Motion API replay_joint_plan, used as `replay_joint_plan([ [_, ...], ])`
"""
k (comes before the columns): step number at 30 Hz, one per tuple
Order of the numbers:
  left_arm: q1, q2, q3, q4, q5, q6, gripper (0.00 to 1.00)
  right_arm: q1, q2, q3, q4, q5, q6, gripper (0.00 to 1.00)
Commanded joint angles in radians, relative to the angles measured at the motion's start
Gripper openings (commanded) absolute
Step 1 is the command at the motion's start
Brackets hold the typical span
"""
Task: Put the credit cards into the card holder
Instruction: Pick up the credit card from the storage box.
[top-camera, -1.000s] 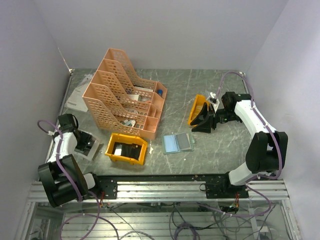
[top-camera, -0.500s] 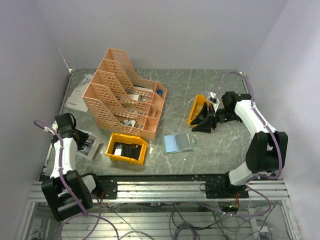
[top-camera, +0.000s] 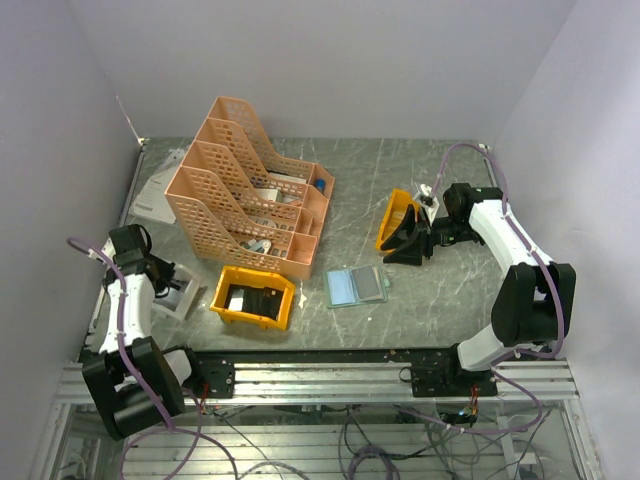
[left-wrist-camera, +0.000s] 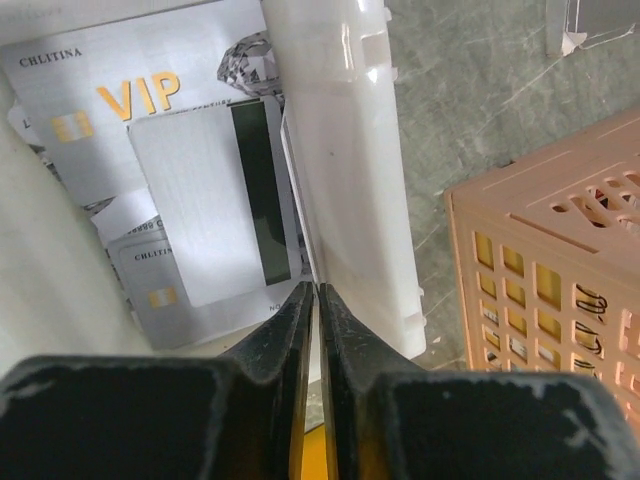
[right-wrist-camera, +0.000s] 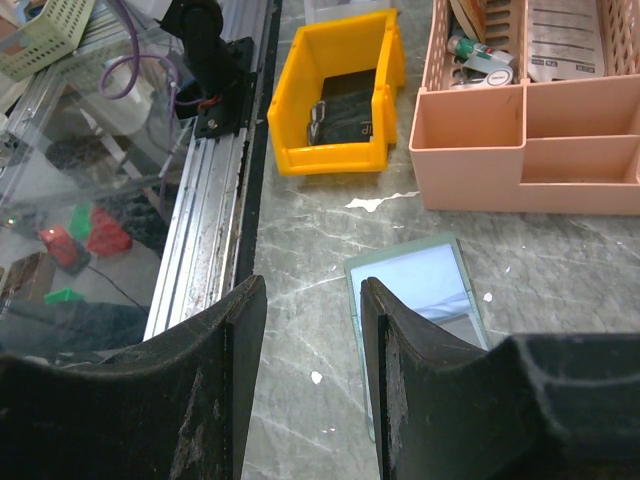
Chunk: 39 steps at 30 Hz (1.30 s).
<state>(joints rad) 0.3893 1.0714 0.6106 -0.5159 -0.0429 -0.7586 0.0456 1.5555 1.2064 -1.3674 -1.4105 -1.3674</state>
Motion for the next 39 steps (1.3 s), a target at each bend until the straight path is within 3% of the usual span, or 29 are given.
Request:
replay_joint_plan([
  [1, 0.000, 0.024, 0.003, 0.070, 0.015, 0.018, 0.18, -0.010, 0.007, 0.021, -0.010, -0.026, -0.010, 0.43],
  [21, 0.001, 0.111, -0.010, 0.122, 0.055, 0.032, 0.22, -0.012, 0.012, 0.023, -0.010, -0.027, -0.008, 0.43],
  [24, 0.001, 0.109, 0.000, 0.109, 0.048, 0.033, 0.20, -0.013, 0.011, 0.022, -0.009, -0.027, -0.009, 0.43],
  [26, 0.002, 0.103, 0.008, 0.093, 0.043, 0.035, 0.08, -0.013, 0.012, 0.023, -0.010, -0.027, -0.009, 0.43],
  [39, 0.006, -0.112, 0.093, -0.156, -0.088, -0.005, 0.07, -0.016, 0.005, 0.020, -0.009, -0.029, -0.009, 0.43],
])
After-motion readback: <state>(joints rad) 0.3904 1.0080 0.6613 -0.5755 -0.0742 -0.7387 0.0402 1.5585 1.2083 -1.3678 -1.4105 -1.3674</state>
